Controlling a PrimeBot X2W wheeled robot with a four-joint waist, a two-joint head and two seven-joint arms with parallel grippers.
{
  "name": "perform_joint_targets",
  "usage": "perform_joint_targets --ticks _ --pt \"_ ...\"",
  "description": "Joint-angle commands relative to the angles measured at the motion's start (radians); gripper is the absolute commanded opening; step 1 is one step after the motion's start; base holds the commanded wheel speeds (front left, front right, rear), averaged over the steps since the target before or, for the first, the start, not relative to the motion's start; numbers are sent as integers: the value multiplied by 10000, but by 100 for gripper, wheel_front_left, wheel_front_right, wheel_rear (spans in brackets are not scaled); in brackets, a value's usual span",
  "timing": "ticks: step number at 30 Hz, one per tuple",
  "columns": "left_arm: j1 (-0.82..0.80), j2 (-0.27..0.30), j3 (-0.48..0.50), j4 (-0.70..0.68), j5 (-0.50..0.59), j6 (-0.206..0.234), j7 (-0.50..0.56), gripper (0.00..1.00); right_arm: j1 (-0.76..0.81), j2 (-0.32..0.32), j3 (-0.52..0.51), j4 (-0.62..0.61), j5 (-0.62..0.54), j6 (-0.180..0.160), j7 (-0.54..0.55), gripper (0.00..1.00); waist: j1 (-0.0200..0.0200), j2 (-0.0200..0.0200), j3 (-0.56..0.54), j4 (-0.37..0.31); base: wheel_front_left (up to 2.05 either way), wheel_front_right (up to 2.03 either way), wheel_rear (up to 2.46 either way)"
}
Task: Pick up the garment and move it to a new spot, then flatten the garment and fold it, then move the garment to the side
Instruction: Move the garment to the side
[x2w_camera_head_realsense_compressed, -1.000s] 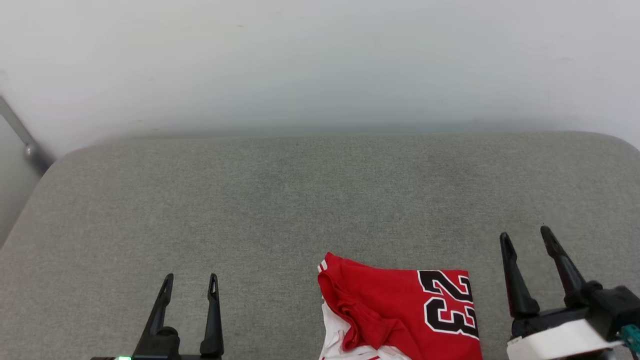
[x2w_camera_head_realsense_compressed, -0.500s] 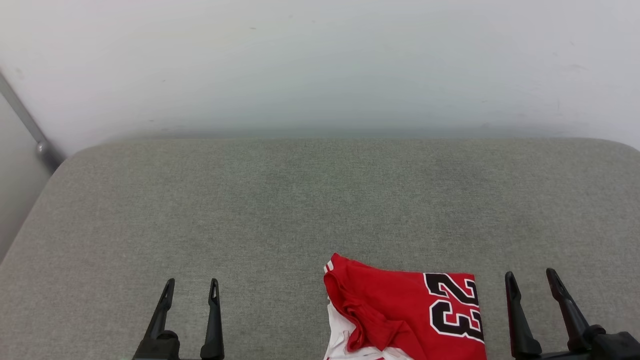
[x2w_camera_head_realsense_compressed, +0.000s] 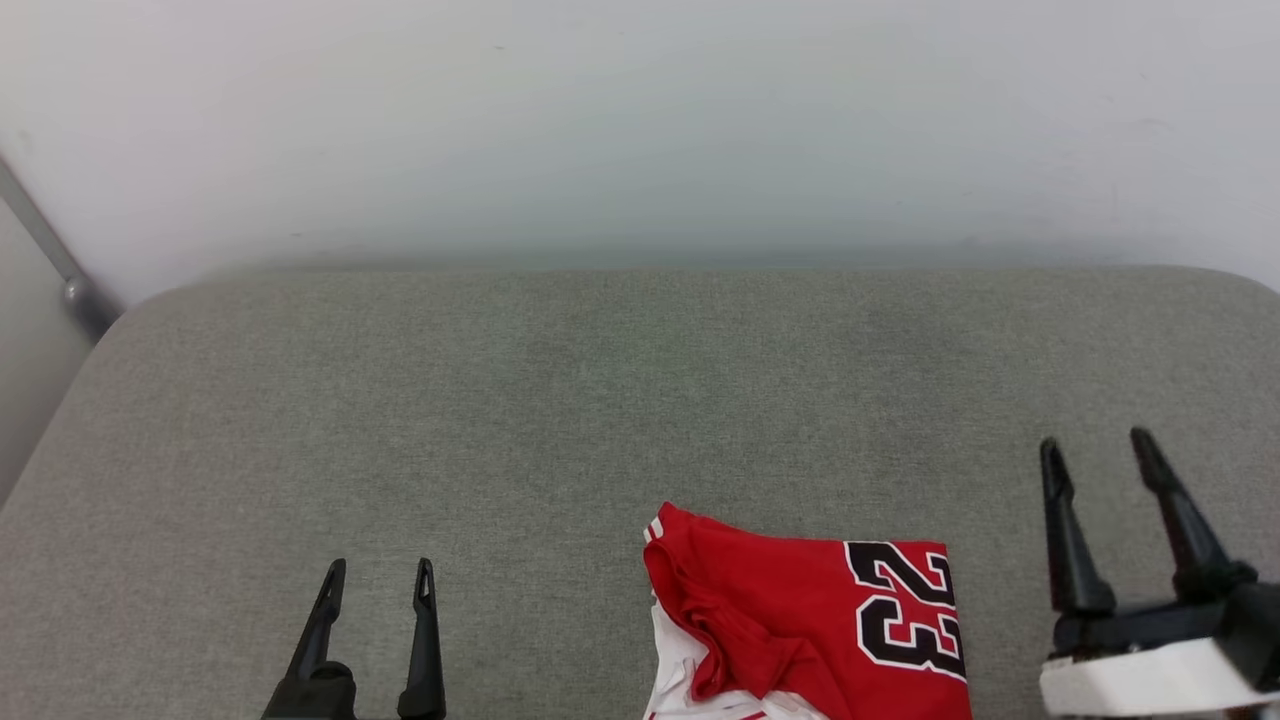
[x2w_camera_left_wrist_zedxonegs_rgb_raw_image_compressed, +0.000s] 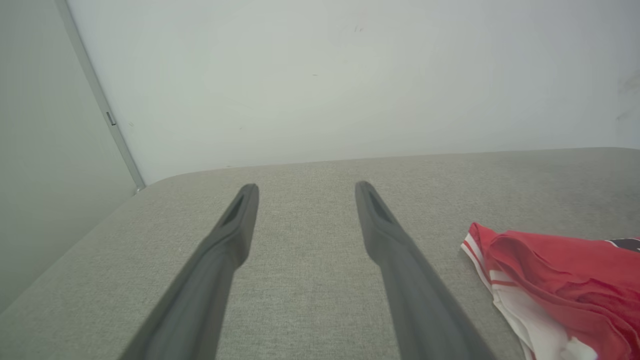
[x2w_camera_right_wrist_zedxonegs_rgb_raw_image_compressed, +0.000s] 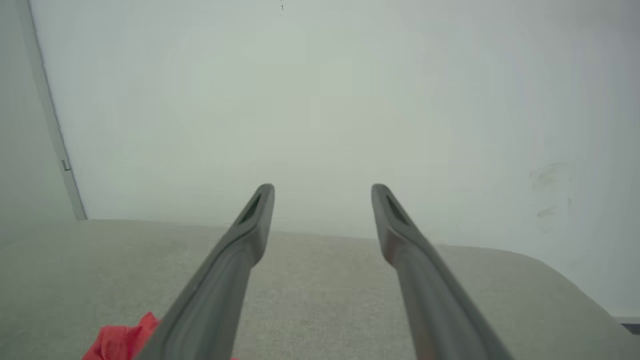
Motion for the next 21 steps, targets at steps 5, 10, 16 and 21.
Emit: perform_joint_targets --ticks 5,10,16,21 --pt "-62 -75 20 34 62 -50 -21 100 -1579 -1133 -55 -75 48 -8 406 100 0 0 62 0 0 0 0" --pt "-110 -95 20 51 75 -63 -21 100 -2635 -2475 739 262 770 -8 2621 100 0 0 119 37 0 0 0" --pt "-195 -129 10 47 52 -73 -21 100 -3199 -3957 2028 790 3132 -8 6011 100 0 0 299 73 0 0 0" --pt "-358 -149 -39 12 68 -116 -21 100 -2975 -4645 2606 1310 5788 -8 8527 100 0 0 656 179 0 0 0"
